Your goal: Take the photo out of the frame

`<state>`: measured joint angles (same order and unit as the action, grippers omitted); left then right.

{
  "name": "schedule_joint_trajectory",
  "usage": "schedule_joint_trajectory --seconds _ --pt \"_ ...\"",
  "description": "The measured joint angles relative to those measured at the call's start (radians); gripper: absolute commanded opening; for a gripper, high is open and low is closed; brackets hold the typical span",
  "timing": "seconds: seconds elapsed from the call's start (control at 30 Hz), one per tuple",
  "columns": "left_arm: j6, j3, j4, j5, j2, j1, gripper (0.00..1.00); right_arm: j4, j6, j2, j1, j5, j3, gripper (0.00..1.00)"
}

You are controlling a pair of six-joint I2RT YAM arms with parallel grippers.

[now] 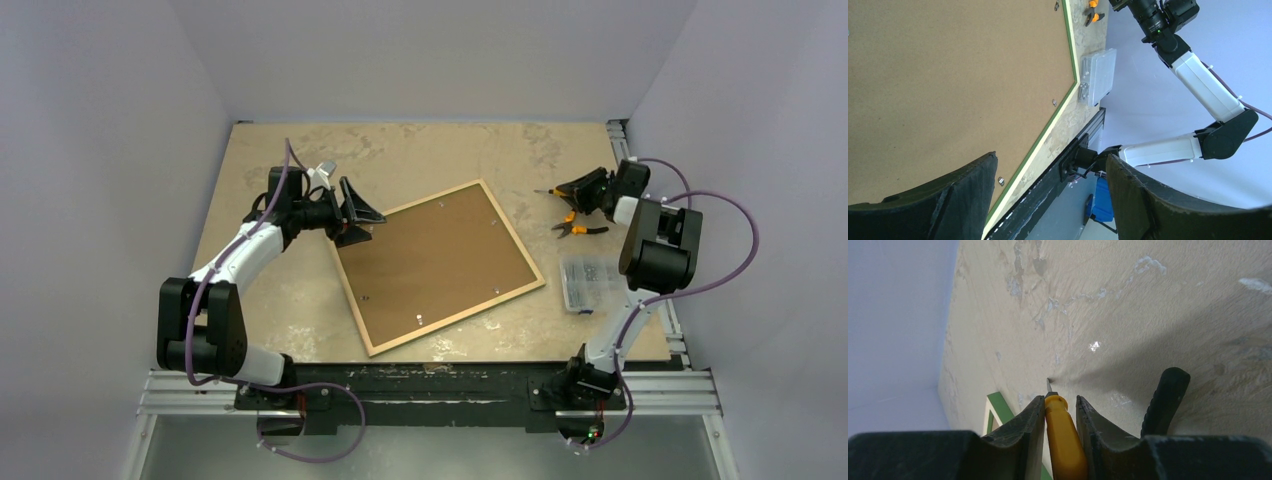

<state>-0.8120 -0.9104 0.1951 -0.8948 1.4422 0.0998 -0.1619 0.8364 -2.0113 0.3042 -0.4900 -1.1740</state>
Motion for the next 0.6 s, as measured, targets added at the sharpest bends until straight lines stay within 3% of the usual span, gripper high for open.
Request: schedule_joint_trajectory --seconds 0.27,0.6 --pt "0.0 0.0 0.0 0.0 0.0 0.001 0.77 -0.006 -0.011 -0.019 0.011 -0.003 0.0 0.3" --pt "0.0 0.0 0.0 0.0 0.005 0.002 0.77 0.005 -0.041 -0.04 0.015 0.008 -0.011 0.4"
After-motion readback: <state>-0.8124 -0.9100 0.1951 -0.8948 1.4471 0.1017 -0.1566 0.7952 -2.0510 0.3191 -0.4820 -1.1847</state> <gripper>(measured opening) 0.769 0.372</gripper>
